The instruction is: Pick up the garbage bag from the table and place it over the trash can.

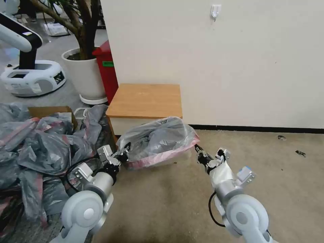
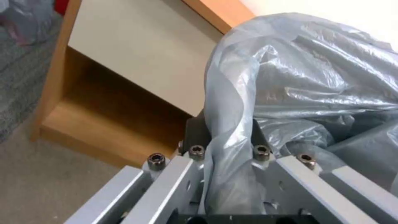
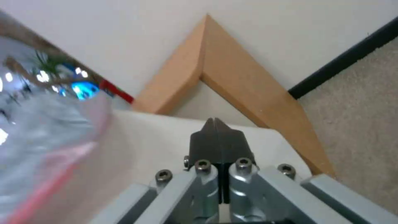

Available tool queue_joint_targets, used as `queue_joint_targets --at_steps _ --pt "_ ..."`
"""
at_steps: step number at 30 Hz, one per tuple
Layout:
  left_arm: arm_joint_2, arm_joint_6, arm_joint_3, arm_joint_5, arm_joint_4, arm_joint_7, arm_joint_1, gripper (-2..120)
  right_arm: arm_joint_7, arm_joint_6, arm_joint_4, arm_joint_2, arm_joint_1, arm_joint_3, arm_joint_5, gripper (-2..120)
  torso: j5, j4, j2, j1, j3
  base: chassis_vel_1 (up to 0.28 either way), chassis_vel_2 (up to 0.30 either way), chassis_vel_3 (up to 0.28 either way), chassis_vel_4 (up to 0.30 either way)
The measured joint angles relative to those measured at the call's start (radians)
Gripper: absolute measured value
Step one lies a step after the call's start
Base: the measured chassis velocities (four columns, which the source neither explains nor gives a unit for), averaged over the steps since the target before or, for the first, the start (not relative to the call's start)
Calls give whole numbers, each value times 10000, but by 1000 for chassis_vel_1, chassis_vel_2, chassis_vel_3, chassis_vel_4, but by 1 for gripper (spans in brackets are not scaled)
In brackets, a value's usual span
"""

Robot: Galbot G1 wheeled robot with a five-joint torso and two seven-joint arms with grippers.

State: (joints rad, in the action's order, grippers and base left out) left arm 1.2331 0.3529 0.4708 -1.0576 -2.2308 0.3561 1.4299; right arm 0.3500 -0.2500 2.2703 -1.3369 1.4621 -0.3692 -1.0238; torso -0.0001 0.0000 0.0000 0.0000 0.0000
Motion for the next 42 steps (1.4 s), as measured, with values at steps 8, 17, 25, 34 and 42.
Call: queue_joint_targets --at_steps 8,17,25,34,42 --pt "97 5 -23 -105 183 22 -22 5 349 555 1132 -835 579 -147 -1935 30 -1 -1 0 0 0 0 0 0 0" --pt "128 7 -138 -82 188 50 -70 5 355 628 1091 -1889 515 191 -2038 57 0 0 0 0 0 0 0 0 0" --pt "133 7 -170 -3 155 58 -43 5 145 561 922 -2198 380 417 -1613 89 0 0 0 0 0 0 0 0 0" --pt "221 -12 -317 164 56 63 -21 5 -49 558 598 -2364 100 484 -1220 86 1 0 0 0 0 0 0 0 0" --pt "260 -16 -373 212 10 71 17 5 -89 584 457 -2379 -12 450 -1083 58 1 0 0 0 0 0 0 0 0"
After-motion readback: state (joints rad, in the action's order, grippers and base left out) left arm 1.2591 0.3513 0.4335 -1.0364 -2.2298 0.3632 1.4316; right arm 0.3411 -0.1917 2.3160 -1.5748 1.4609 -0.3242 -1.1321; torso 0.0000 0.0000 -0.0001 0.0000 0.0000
